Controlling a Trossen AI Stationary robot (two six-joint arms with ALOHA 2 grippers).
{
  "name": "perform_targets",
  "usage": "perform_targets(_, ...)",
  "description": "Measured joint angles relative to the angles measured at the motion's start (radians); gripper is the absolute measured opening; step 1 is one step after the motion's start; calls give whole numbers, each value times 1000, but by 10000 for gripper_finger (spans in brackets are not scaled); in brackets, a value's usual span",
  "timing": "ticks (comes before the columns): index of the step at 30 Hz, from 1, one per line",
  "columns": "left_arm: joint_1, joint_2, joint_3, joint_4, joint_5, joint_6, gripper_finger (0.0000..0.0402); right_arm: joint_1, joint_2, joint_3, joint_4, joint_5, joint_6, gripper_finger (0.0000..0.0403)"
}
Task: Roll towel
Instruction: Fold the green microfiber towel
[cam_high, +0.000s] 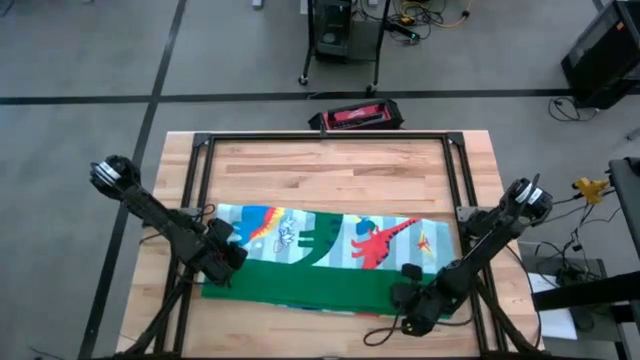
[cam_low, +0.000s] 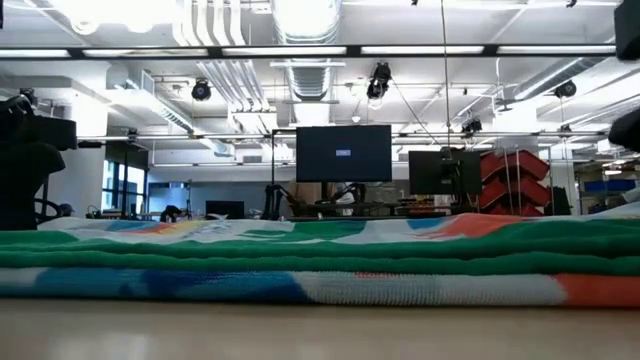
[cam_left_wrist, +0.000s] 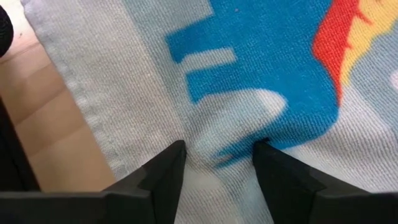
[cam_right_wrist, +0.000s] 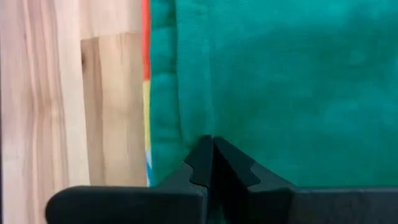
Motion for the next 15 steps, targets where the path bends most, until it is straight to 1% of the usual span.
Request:
perform_targets(1,0,0,0,0,0,-1,181,6,-22,8,-38,12,24,0)
perform_targets(3,0,0,0,0,0,-2,180,20,-64,15,-136,-3,93,0)
perform_targets(6,0,0,0,0,1,-2,176,39,-103,13,-268,-116,203,0)
perform_targets(8,0,0,0,0,1,-2,172,50,-113,4,-282,-178,242,0)
perform_targets(11,0,0,-1,1,0,-7,168,62,-100,-8,-247,-267,262,0)
perform_targets(15,0,1,-1,1,-6,-21,164,91,-64,-9,-242,-354,345,0)
